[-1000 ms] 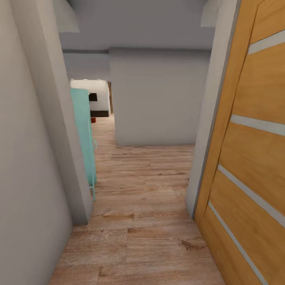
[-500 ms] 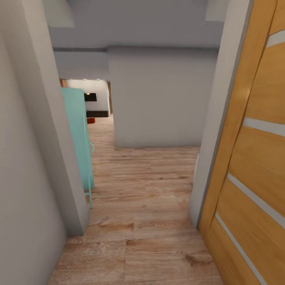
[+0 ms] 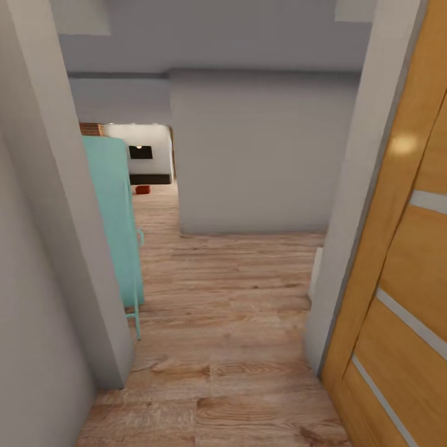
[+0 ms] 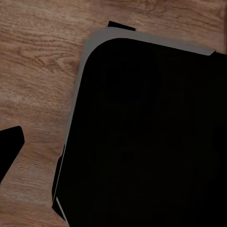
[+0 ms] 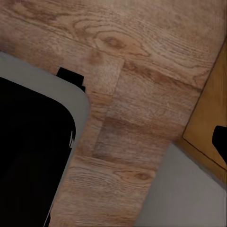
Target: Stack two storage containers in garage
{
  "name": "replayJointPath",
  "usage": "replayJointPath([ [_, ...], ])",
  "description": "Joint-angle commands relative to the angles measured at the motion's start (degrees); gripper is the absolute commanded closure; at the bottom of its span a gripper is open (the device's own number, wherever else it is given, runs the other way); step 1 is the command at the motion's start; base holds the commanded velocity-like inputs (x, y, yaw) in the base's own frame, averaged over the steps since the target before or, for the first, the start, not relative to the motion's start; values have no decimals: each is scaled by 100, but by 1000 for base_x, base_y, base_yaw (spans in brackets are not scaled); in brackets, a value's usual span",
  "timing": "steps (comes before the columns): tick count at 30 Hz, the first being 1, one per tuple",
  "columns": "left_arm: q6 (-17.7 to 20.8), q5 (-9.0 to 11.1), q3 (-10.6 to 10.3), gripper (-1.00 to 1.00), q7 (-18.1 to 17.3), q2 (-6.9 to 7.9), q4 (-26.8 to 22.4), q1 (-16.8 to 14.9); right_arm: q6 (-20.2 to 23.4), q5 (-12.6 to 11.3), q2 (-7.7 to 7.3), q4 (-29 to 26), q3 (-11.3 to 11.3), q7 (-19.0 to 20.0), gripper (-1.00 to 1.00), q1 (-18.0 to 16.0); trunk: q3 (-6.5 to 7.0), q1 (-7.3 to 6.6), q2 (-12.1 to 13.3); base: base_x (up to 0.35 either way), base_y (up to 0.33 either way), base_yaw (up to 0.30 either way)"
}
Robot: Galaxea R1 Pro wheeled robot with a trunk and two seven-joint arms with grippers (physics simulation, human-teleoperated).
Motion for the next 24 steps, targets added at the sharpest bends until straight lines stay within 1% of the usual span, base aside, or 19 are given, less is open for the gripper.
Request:
replayJointPath([
  [1,-12,23,2,-100,-2,0,-1,-1,-36,-55,3,17,48,-4,-100,-6,-5,3,-2,326,0,186],
  [4,-13,23,2,-100,-2,0,-1,-1,-38,-67,0,17,48,-4,-100,-6,-5,3,-2,326,0,164],
  [7,-13,23,2,-100,-2,-2,-4,-1,-41,-87,-5,17,48,-4,-100,-6,-5,3,-2,326,0,50],
  [24,-10,15,2,-100,-2,-12,-1,-1,-41,-35,-9,17,53,-4,-100,-6,-5,3,-2,326,0,3],
])
